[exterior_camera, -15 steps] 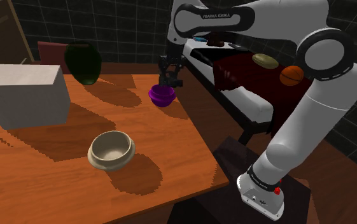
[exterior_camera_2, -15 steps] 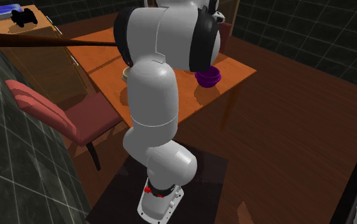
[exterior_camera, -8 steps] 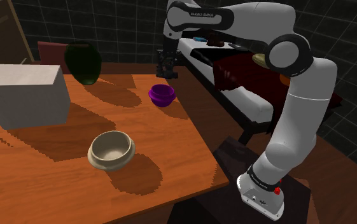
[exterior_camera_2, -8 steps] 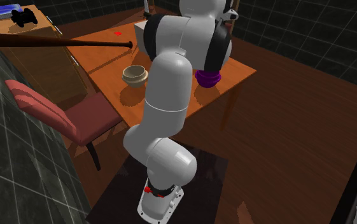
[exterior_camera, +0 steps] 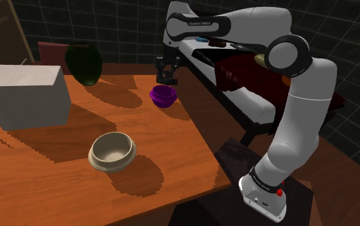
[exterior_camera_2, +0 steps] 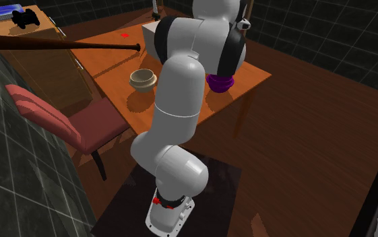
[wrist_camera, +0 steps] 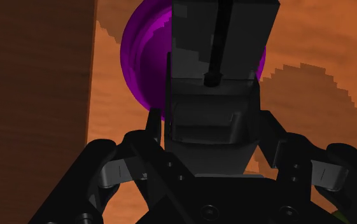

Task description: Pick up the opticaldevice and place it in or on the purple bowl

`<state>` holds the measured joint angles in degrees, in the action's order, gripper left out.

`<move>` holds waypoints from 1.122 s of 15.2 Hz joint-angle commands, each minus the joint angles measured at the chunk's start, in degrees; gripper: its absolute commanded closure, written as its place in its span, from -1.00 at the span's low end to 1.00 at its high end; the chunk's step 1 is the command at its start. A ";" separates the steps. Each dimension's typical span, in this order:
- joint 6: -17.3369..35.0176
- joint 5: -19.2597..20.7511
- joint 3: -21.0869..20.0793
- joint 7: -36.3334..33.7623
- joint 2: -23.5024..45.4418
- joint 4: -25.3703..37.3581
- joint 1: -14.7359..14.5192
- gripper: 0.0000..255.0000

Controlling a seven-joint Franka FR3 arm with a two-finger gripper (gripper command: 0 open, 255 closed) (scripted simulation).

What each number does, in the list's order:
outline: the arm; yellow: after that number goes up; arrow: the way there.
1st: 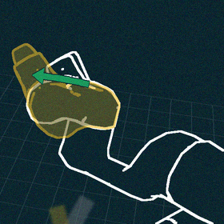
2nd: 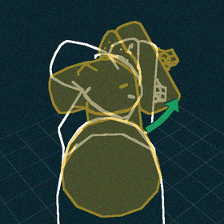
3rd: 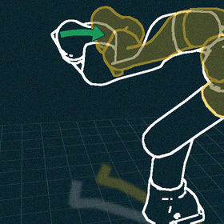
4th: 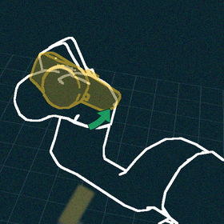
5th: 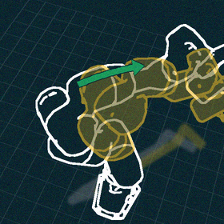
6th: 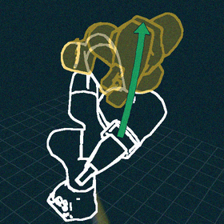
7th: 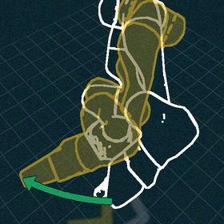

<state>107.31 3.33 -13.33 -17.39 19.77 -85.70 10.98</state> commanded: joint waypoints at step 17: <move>6.56 0.27 0.18 -0.07 0.86 -5.67 0.16 -1.00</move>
<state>113.87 3.60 -13.15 -17.46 20.62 -91.37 11.14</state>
